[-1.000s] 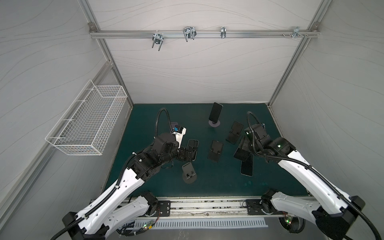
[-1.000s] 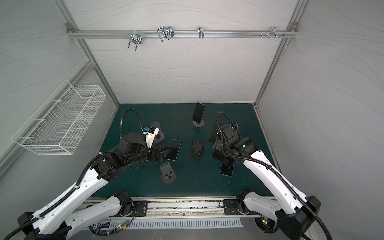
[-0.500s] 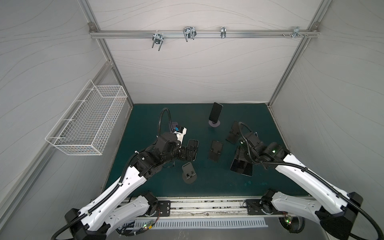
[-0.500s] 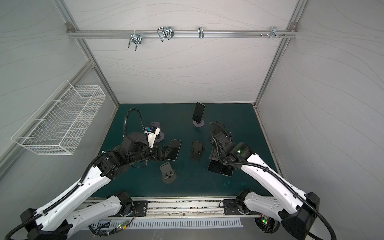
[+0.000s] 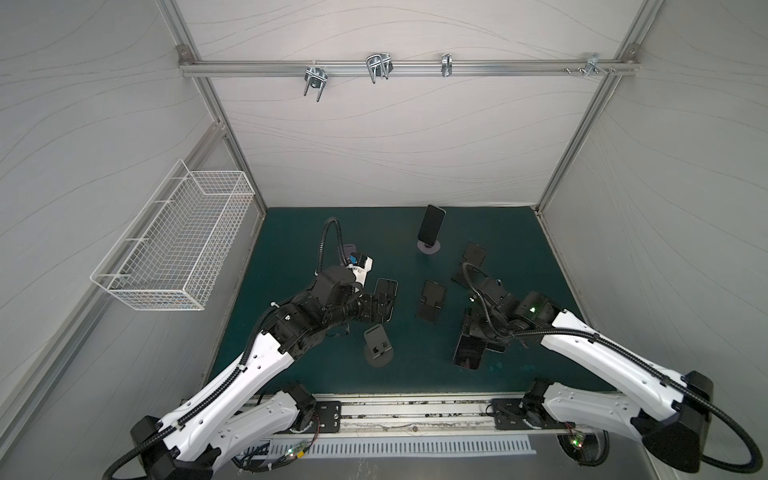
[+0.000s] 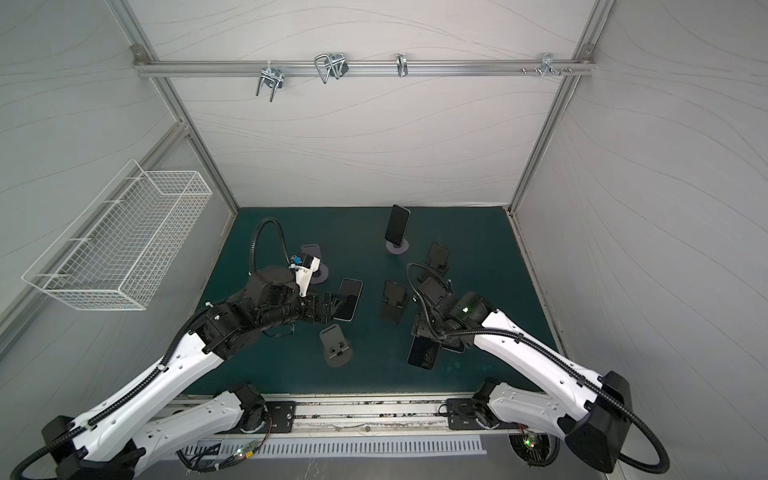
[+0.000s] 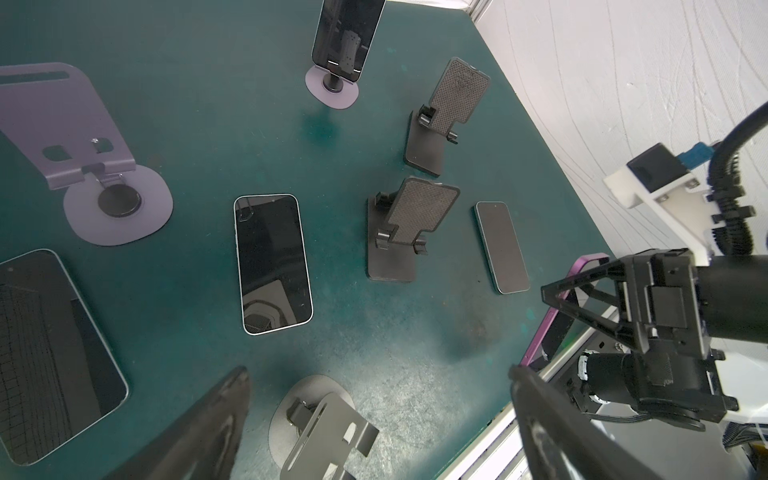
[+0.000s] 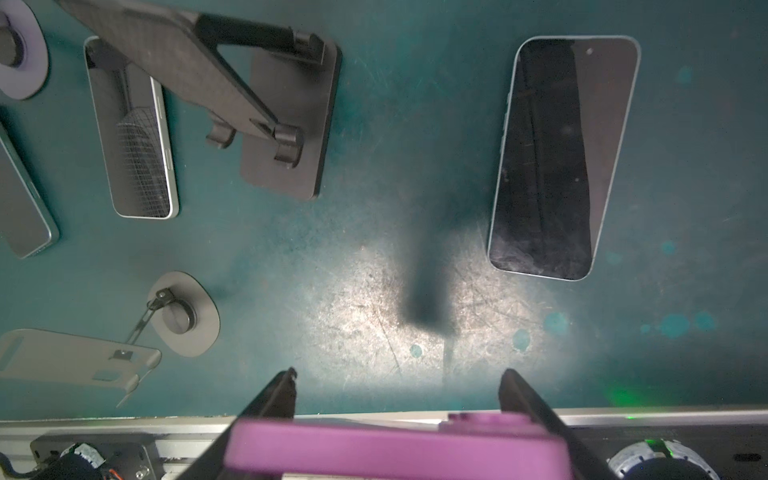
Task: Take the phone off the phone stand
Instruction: 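Carry the pink-framed phone back toward the robot with the right gripper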
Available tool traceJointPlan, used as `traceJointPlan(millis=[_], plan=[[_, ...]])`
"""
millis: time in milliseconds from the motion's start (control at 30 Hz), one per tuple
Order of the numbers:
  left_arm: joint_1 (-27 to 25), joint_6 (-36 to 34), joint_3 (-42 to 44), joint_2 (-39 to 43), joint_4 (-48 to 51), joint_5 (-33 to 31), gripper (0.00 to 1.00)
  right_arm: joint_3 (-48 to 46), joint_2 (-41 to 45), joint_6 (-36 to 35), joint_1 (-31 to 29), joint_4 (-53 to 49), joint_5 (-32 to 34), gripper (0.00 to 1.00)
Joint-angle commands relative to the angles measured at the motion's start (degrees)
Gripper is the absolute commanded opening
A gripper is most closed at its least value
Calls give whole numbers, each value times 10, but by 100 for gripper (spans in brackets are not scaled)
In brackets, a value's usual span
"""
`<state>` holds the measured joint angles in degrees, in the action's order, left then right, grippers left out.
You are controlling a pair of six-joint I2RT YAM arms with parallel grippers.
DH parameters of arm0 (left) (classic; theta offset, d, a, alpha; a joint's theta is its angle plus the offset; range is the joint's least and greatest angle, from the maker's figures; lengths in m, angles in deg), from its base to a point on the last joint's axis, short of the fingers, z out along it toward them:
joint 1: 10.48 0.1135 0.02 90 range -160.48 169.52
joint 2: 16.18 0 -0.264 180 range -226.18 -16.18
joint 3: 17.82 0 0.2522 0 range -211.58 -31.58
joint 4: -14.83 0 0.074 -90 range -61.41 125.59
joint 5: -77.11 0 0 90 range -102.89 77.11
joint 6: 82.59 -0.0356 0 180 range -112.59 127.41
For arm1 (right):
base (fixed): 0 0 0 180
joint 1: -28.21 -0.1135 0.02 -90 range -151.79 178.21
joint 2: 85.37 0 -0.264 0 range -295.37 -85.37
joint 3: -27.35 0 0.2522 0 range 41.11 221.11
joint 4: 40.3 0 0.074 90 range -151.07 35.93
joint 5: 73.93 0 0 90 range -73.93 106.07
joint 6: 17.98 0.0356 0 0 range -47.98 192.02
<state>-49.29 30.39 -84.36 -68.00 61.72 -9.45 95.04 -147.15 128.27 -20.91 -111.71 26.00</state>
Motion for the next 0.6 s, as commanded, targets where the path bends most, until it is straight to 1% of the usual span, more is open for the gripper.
traceJointPlan(millis=[0, 100, 333, 467, 567], plan=[[-3, 8, -2, 1, -6, 1, 98, -4, -9, 19, -4, 15, -31, 62], [-2, 6, -3, 1, -7, -1, 98, -7, -22, 9, -3, 23, -37, 62], [-3, 0, -11, 1, -5, -3, 98, 10, -70, -58, 23, 20, -63, 63], [-3, 1, -11, 4, -5, -6, 98, 14, -82, -92, 34, 17, -65, 64], [-3, 3, -8, 6, -4, -10, 98, 11, -85, -102, 42, 20, -64, 64]])
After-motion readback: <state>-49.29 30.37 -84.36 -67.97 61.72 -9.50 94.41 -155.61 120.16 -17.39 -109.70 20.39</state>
